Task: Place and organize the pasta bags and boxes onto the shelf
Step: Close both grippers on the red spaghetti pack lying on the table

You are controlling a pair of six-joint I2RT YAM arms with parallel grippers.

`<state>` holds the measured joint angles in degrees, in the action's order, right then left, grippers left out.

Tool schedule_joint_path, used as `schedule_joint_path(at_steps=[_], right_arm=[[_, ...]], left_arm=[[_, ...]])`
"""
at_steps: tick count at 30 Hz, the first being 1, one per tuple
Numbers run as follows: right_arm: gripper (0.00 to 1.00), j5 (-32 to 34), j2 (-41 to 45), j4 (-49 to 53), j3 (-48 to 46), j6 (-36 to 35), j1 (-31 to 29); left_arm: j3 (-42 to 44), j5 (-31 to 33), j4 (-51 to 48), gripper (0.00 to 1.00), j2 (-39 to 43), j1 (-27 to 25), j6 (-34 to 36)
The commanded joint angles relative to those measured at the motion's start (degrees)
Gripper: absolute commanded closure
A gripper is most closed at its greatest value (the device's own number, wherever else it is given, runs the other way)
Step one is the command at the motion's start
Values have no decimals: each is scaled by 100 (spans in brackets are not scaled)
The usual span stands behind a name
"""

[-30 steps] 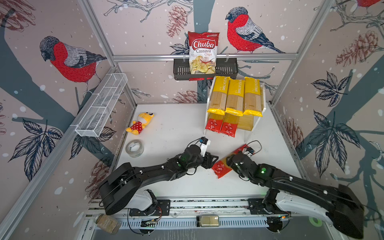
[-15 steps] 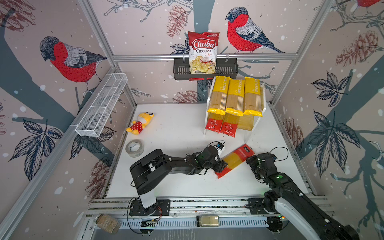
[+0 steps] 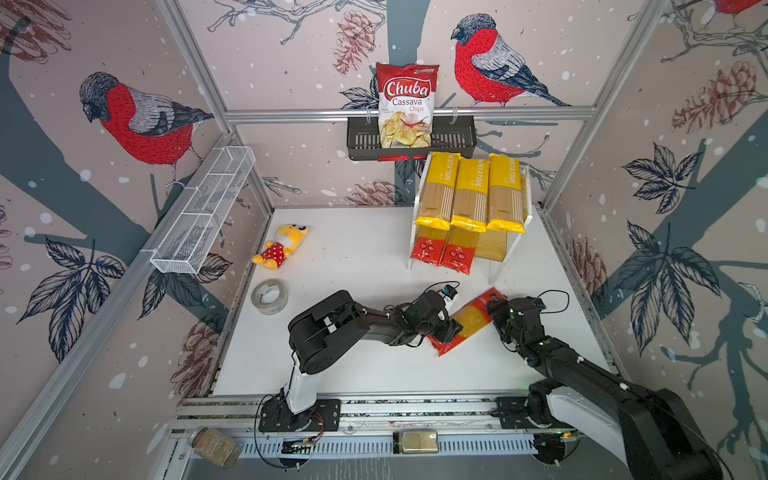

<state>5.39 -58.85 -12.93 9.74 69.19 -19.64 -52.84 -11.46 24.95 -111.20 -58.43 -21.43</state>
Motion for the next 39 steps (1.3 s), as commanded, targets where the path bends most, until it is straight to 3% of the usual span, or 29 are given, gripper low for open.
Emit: schedule_joint_path(at_steps=[1, 7, 17, 25, 35, 39], right_arm=[[38, -204, -143, -99, -157, 132, -49], [61, -163, -54, -387, -295, -55, -57], [86, 0, 625, 17, -274, -440, -137], [92, 420, 1738, 1250, 103, -599, -554], [97, 990, 3078, 2539, 889, -1078, -1049], [90, 988, 3007, 2647, 718, -688, -989]], left_arm=[[130, -232, -501, 43, -22, -8, -8], [204, -277, -443, 44, 135, -5, -63], [278, -651, -333, 42, 685, -6, -264], [536, -796, -580, 41, 1499, -4, -277], [784, -701, -931, 40, 2889, -3, 372], [1094, -497, -362, 38, 3122, 7, 429]])
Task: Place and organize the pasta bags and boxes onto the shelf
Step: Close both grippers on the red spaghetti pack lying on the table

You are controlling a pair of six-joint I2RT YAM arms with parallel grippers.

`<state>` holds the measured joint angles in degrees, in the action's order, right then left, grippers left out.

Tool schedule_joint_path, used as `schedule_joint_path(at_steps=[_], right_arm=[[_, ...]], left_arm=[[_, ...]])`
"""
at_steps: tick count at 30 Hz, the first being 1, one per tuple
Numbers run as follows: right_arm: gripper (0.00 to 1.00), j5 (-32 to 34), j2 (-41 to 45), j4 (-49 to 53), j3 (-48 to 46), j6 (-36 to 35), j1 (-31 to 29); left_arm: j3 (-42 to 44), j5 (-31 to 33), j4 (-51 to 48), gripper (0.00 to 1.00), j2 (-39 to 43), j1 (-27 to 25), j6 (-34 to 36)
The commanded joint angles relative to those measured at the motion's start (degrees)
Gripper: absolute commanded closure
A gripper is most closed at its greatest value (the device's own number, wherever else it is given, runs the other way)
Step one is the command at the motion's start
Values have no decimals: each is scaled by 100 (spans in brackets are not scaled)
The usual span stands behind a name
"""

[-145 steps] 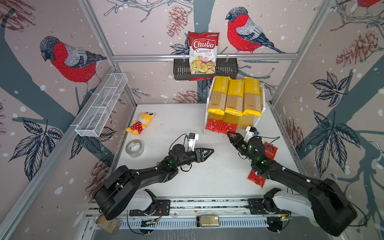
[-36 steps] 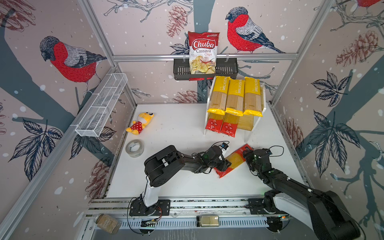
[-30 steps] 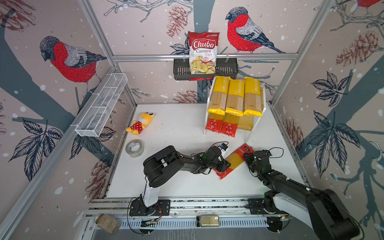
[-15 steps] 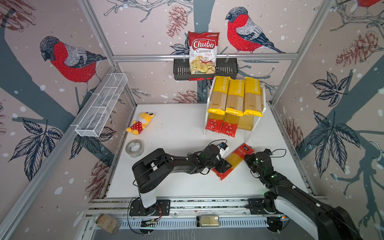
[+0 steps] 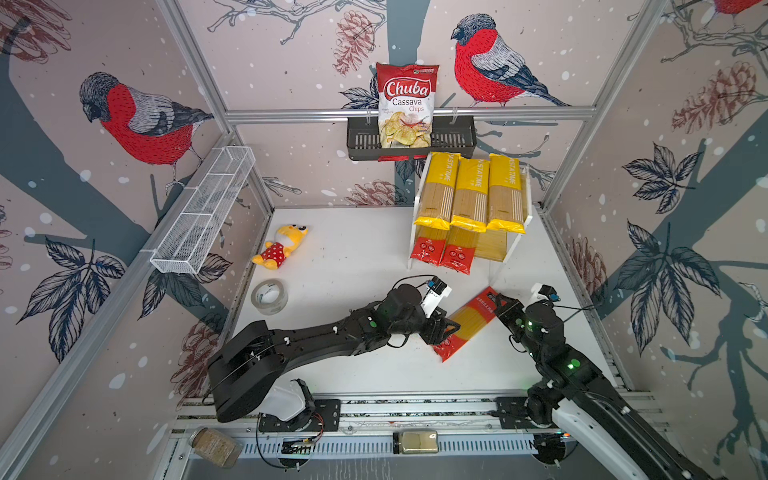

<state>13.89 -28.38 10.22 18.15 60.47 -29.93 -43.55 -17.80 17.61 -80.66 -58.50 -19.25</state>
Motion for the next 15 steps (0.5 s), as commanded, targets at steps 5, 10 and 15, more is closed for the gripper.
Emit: schedule_joint_path(at_steps=[5, 10, 15], right_arm=[[60, 96, -382, 31, -483, 588, 104], [41, -410, -817, -682, -823, 484, 656], [32, -1029, -1340, -1411, -1010, 194, 1171]], left_arm=[[182, 154, 551, 38, -432, 23, -1], [53, 219, 769, 38, -1175, 40, -268], [-229, 225, 986, 38, -1909, 152, -413]])
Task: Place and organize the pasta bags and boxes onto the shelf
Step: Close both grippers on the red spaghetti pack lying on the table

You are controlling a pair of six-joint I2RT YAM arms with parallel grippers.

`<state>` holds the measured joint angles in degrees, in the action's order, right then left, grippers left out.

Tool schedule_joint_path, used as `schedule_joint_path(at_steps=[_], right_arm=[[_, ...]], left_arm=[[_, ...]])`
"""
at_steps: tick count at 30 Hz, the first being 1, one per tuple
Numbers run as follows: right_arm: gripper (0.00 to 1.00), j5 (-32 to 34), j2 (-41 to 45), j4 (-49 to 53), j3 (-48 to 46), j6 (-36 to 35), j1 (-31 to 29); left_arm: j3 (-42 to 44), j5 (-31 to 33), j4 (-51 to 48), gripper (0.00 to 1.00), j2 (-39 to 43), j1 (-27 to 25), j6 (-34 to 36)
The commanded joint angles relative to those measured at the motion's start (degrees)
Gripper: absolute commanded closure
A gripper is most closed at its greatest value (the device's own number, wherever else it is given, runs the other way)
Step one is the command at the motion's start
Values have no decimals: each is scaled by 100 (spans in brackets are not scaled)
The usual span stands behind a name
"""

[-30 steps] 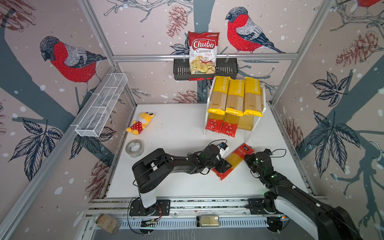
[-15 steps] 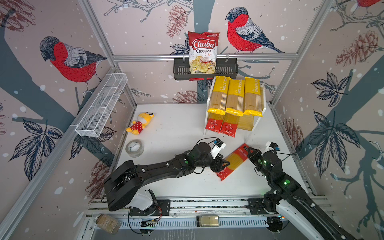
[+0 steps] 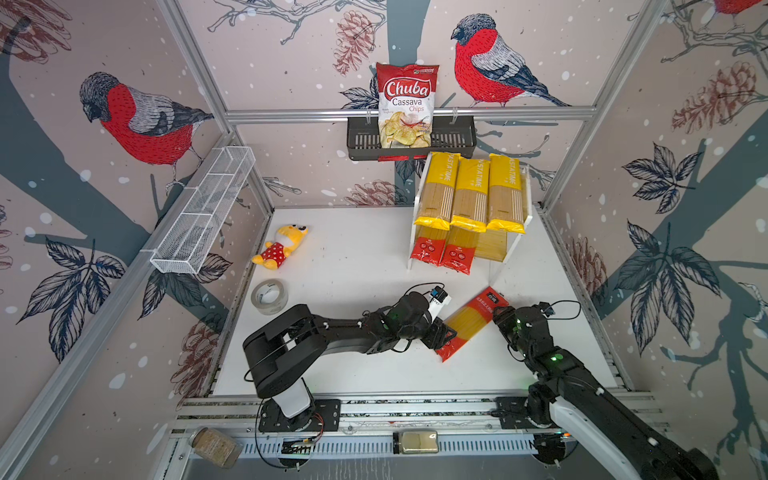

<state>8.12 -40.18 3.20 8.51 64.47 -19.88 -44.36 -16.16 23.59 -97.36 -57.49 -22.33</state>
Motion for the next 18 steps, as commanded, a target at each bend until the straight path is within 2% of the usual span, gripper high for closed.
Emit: schedule_joint_path(at_steps=[1, 10, 18], right_arm=[[31, -538, -243, -829, -70, -259, 217], [31, -1123, -1472, -1871, -184, -306, 375], [35, -1015, -2534, -2688, -108, -28, 160]], left_arm=[[-201, 56, 433, 38, -369, 71, -135], [-582, -138, 446, 43, -1285, 84, -183], [-499, -368, 664, 55, -1518, 94, -230]])
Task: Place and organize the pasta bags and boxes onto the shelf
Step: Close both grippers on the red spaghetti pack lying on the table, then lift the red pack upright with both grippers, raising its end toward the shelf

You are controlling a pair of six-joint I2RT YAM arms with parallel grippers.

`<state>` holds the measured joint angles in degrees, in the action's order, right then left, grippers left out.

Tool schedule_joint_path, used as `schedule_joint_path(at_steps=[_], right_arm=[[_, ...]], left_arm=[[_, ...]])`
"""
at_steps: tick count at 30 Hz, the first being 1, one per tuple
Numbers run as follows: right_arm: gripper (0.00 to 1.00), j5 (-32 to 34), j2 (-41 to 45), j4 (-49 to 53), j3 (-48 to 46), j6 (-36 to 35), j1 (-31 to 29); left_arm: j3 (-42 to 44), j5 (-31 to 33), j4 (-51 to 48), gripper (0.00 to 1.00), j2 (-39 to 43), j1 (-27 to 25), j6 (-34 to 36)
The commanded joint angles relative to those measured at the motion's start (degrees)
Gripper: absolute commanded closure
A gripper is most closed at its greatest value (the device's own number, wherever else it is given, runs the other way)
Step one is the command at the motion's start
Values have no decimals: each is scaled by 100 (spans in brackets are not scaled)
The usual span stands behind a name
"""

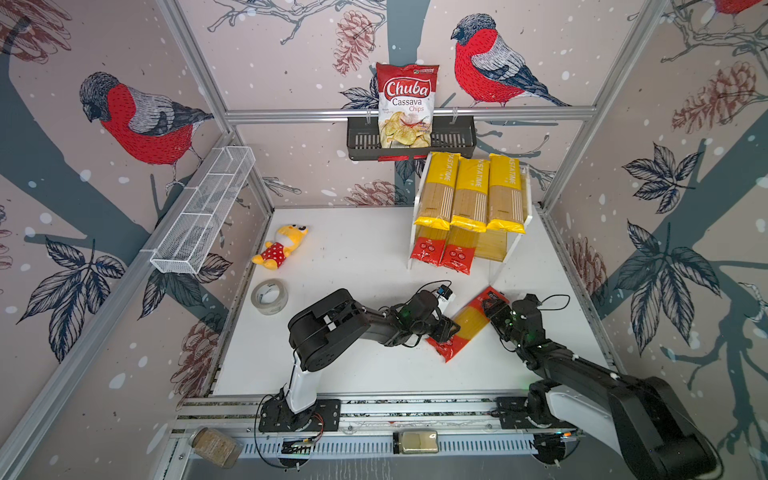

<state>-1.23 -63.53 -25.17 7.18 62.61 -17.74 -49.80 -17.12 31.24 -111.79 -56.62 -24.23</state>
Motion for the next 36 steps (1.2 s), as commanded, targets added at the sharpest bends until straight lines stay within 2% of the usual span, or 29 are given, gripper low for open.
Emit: schedule_joint_path(at_steps=[1, 6, 11, 17, 27, 32, 36], right_arm=[[36, -64, -249, 117, 39, 163, -63], [63, 26, -279, -15, -63, 236, -102], [81, 59, -124, 30, -146, 182, -107], [89, 233, 573, 274, -217, 167, -286], [92, 397, 2593, 1816, 29, -329, -408], [93, 518, 3657, 2156, -6, -423, -680], [95, 858, 4389, 2290, 46, -645, -1076]], left_arm=[[63, -302, -102, 56, -88, 23, -43], [178, -372, -81, 59, -49, 93, -71], [273, -450, -114, 54, 323, 96, -159], [414, -687, -326, 48, 1195, 90, -235], [629, -89, -1715, 44, 2788, 150, 675], [695, -257, -1433, 43, 3222, 274, 749], [809, -585, -883, 42, 3154, 308, 652]])
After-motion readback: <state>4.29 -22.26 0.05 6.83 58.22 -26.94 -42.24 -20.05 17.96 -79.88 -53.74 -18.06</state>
